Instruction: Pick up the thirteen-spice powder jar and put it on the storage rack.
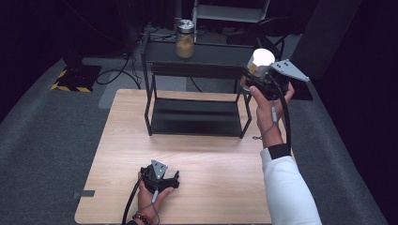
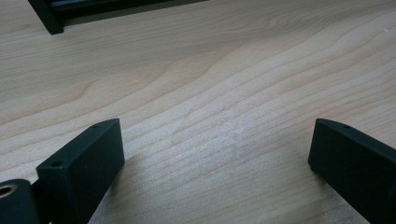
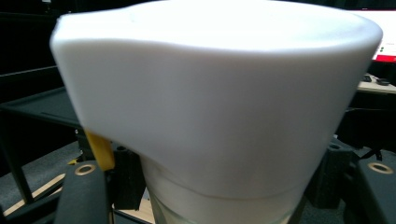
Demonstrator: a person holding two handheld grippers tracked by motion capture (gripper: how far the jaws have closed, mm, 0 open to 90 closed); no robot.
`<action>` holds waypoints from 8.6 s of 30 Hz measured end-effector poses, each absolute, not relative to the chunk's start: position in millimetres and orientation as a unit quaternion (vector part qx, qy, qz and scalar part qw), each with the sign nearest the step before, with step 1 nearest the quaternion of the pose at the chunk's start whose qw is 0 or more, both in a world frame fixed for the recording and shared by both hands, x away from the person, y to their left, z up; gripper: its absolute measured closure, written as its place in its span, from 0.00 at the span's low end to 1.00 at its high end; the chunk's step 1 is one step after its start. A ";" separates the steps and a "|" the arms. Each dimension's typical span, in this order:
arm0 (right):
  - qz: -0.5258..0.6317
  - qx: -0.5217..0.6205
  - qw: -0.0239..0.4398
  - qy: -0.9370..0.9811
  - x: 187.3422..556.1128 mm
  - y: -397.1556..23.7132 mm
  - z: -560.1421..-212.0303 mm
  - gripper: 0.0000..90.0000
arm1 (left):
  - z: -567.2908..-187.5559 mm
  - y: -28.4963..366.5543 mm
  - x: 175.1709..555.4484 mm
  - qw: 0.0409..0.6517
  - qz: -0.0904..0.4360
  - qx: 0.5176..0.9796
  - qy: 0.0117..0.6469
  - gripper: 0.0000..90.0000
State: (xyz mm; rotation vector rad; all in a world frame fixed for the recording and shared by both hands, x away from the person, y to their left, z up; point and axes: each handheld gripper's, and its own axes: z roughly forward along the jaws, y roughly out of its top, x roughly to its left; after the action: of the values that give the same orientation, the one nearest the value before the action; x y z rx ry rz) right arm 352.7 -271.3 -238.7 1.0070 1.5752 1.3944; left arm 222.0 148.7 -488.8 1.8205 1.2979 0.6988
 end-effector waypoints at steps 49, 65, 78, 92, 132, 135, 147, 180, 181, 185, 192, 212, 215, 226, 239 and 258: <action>0.509 0.462 0.419 0.594 452.8 -206.8 -201.7 0.33 | -489.9 146.5 220.6 0.388 0.285 0.722 0.498 0.03; 0.500 0.474 0.414 0.595 464.4 -212.6 -203.8 0.33 | -489.3 148.5 222.2 0.390 0.277 0.721 0.501 0.03; 0.489 0.464 0.435 0.597 466.3 -202.7 -209.4 0.33 | -488.9 150.0 223.3 0.392 0.272 0.721 0.502 0.04; 0.496 0.468 0.413 0.603 465.7 -219.5 -200.0 0.12 | -488.9 150.0 223.4 0.392 0.271 0.721 0.503 0.04; 0.438 0.441 0.535 0.572 340.1 -256.0 -252.6 0.08 | -488.8 148.8 222.7 0.390 0.273 0.718 0.508 0.04; 0.434 0.447 0.533 0.572 327.9 -261.4 -261.9 0.08 | -488.8 148.8 222.7 0.390 0.273 0.718 0.508 0.04; 0.444 0.466 0.507 0.574 289.8 -290.0 -305.9 0.07 | -489.0 148.7 222.6 0.391 0.274 0.718 0.507 0.04; 0.398 0.500 0.442 0.629 200.9 -312.4 -451.5 0.07 | -488.9 148.9 222.7 0.391 0.273 0.718 0.508 0.04; 0.397 0.501 0.442 0.630 198.7 -312.2 -454.9 0.07 | -488.9 149.0 222.8 0.391 0.273 0.718 0.508 0.04; 0.392 0.514 0.421 0.636 192.7 -314.0 -466.7 0.07 | -488.9 149.0 222.7 0.391 0.273 0.718 0.508 0.04; 0.373 0.531 0.398 0.648 187.2 -314.9 -478.0 0.07 | -489.0 149.1 222.7 0.391 0.273 0.718 0.508 0.04; 0.336 0.571 0.348 0.663 192.2 -317.4 -485.7 0.08 | -489.0 149.2 222.6 0.391 0.273 0.718 0.507 0.04; 0.342 0.581 0.329 0.661 195.1 -323.0 -483.6 0.07 | -489.0 149.2 222.6 0.391 0.273 0.718 0.507 0.04; 0.347 0.582 0.315 0.664 197.9 -328.2 -482.1 0.05 | -489.1 149.0 222.4 0.391 0.273 0.719 0.506 0.04; 0.345 0.584 0.313 0.665 199.4 -328.2 -481.5 0.02 | -489.1 148.5 222.5 0.391 0.274 0.718 0.507 0.04; 0.343 0.587 0.314 0.663 199.0 -326.7 -481.2 0.01 | -489.0 148.6 222.6 0.391 0.273 0.718 0.507 0.04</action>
State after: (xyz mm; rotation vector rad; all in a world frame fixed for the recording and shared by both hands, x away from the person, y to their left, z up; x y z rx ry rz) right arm 199.0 -326.7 -481.2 1.5468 1.7482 0.9050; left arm 222.6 148.6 -489.0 1.8244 1.2883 0.6939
